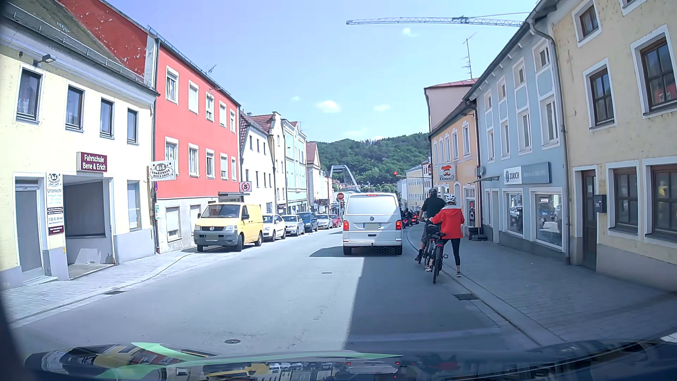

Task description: Follow the waypoints while adhering to traffic rules and regulations

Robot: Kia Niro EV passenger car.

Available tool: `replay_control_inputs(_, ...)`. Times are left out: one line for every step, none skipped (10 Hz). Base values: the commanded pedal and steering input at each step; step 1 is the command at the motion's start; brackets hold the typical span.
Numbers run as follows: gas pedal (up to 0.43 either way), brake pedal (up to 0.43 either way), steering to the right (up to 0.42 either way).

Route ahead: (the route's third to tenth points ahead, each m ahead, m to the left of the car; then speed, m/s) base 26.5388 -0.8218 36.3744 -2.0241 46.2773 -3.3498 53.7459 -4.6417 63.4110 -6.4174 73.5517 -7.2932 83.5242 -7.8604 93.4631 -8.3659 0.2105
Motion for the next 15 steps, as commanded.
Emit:
replay_control_inputs(0.0,0.152,-0.003)
replay_control_inputs(0.0,0.152,-0.003)
replay_control_inputs(0.0,0.152,-0.003)
replay_control_inputs(0.0,0.152,-0.003)
replay_control_inputs(0.0,0.152,-0.003)
replay_control_inputs(0.0,0.152,-0.003)
replay_control_inputs(0.0,0.152,-0.003)
replay_control_inputs(0.0,0.152,-0.003)
replay_control_inputs(0.0,0.152,-0.003)
replay_control_inputs(0.0,0.152,-0.003)
replay_control_inputs(0.0,0.152,-0.003)
replay_control_inputs(0.0,0.152,-0.003)
replay_control_inputs(0.0,0.152,-0.003)
replay_control_inputs(0.0,0.152,-0.003)
replay_control_inputs(0.0,0.152,-0.003)
